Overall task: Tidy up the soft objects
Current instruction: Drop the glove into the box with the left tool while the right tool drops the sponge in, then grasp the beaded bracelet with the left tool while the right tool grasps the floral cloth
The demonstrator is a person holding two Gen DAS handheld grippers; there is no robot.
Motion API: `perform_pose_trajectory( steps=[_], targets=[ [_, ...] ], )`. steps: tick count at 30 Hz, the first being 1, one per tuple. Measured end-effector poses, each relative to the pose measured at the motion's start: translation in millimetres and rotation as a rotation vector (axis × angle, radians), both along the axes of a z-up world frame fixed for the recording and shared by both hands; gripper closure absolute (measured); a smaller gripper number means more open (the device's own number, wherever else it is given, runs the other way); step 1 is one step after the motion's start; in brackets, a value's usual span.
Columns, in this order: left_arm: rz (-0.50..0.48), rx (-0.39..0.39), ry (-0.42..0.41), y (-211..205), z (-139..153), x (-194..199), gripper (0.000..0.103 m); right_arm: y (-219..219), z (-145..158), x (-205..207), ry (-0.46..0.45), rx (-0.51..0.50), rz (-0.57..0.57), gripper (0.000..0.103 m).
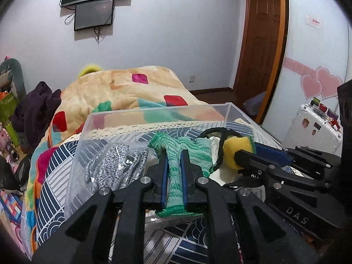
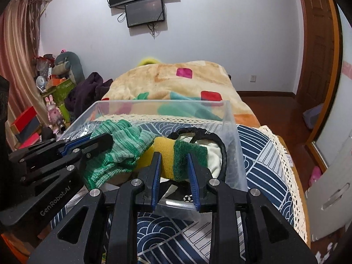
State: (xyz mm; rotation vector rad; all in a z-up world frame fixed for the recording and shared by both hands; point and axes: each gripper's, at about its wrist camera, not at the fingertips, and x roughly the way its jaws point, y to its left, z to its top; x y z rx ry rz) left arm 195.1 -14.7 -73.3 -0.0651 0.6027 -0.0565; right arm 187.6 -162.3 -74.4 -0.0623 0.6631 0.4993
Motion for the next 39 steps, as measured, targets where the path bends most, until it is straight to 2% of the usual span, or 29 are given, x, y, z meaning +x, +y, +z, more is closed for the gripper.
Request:
perform_pose_trajectory(
  steps=[5,8,10,13,15,18,22,27,35,39],
  targets=[
    [-0.008,-0.002,-0.006,2,4,-7,0.076,-2,2,-2,0.013,-0.002,0.013,0.075],
    [-0.021,-0.001,-0.026,2,11,-16,0.07,-5,5,-4,0.004,0.002,0.012,0.065],
    [-0.028,0.002,-0.042,1,17,-23,0.066,-7,9,-7,-0.011,0.01,0.005,0.054],
    [-0.034,0.009,-0.074,2,27,-38,0.054,-13,19,-17,-0.051,0.016,-0.003,0.047],
    [-0.032,0.008,-0.089,3,32,-49,0.039,-14,25,-21,-0.074,0.018,-0.005,0.045],
    [-0.032,0.009,-0.103,5,35,-62,0.033,-20,34,-32,-0.113,0.035,-0.006,0.034],
    [-0.035,0.03,-0.092,6,30,-79,0.028,-25,39,-45,-0.145,0.053,0.005,0.024],
    [-0.048,0.049,-0.063,6,18,-100,0.021,-23,33,-54,-0.132,0.05,0.035,0.023],
    [-0.06,0.102,0.03,5,-16,-123,0.021,-8,-5,-67,-0.031,-0.013,0.091,0.023],
    [-0.065,0.081,0.08,10,-28,-129,0.021,-4,-28,-74,0.043,-0.034,0.127,0.023]
  ],
)
